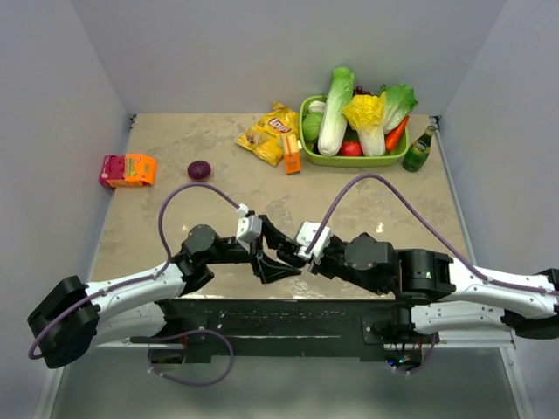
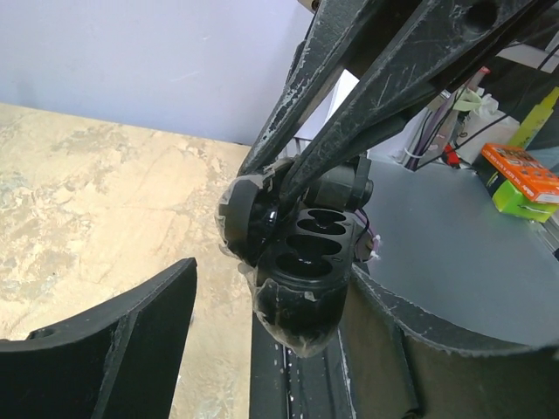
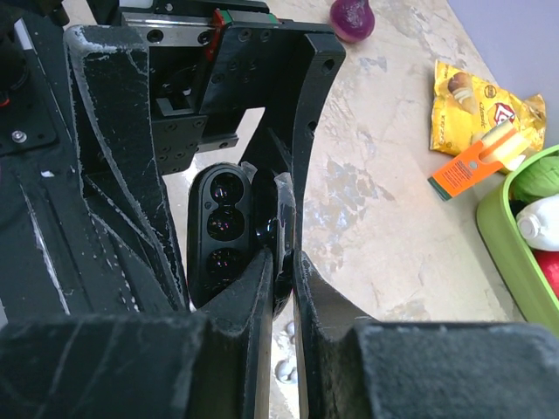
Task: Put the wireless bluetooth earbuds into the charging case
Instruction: Adjust the charging case.
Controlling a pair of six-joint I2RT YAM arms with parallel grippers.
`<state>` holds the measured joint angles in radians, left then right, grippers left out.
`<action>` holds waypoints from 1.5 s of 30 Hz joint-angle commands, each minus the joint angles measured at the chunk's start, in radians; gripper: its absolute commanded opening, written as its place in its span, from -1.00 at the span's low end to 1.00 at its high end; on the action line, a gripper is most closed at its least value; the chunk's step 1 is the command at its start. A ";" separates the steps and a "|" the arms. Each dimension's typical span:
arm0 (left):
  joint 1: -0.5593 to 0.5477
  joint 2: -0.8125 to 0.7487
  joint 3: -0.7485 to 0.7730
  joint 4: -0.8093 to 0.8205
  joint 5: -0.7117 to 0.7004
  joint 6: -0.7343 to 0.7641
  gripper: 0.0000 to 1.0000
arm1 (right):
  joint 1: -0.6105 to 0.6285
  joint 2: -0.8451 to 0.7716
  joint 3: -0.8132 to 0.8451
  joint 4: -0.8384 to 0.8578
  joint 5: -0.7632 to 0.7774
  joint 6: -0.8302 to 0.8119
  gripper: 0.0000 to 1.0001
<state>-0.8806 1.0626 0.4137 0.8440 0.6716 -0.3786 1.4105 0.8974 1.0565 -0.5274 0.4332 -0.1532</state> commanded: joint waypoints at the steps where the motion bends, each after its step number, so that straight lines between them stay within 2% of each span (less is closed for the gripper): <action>1: 0.018 -0.007 0.028 0.041 0.042 -0.006 0.40 | 0.015 -0.008 0.042 -0.003 0.033 -0.025 -1.00; 13: 0.055 -0.023 -0.021 0.207 0.066 -0.082 0.41 | 0.019 -0.005 0.031 0.009 0.033 -0.023 -1.00; 25: 0.058 0.011 -0.019 0.237 0.097 -0.111 0.50 | 0.018 -0.012 0.027 0.017 0.044 -0.019 -1.00; 32: 0.058 0.027 -0.026 0.286 0.114 -0.128 0.32 | 0.019 -0.009 0.025 0.018 0.039 -0.017 -1.00; 40: 0.058 0.030 -0.026 0.310 0.117 -0.143 0.30 | 0.018 -0.009 0.022 0.023 0.045 -0.016 -1.00; 45: 0.058 0.042 -0.024 0.316 0.134 -0.143 -0.07 | 0.018 -0.009 0.022 0.023 0.044 -0.014 -1.00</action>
<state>-0.8268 1.0912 0.3943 1.0916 0.7776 -0.5159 1.4250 0.8970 1.0565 -0.5312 0.4583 -0.1608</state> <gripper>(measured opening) 0.518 0.134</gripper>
